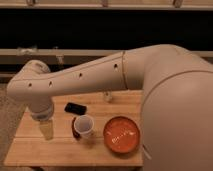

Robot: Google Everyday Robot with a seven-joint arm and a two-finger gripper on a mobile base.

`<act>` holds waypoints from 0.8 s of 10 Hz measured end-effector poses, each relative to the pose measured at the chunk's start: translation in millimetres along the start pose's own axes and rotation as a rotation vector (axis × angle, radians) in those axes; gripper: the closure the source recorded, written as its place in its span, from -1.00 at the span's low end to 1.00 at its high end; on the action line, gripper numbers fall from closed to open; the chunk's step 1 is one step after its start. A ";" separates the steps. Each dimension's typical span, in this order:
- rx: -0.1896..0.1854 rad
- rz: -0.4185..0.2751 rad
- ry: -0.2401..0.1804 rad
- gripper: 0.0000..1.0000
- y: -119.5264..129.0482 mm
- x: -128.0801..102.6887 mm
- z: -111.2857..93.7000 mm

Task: Move the arm in a circular motion

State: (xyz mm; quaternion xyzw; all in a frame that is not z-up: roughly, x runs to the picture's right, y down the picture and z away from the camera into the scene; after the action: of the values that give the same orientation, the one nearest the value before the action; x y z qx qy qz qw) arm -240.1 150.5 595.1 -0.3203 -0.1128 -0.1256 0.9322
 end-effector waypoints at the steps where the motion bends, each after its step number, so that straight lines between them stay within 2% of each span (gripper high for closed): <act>1: 0.013 -0.010 0.001 -0.60 13.7 3.9 -5.8; 4: 0.031 -0.042 -0.004 -0.60 49.9 21.5 -17.7; 5: 0.031 -0.039 -0.009 -0.60 59.8 33.6 -19.5; 6: 0.033 -0.013 -0.016 -0.60 66.2 52.3 -22.0; 8: 0.041 0.036 -0.024 -0.60 63.5 82.0 -26.0</act>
State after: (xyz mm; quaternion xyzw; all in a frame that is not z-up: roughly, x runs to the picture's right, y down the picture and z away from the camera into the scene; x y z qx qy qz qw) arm -139.9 169.5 562.8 -0.3045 -0.1205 -0.1027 0.9393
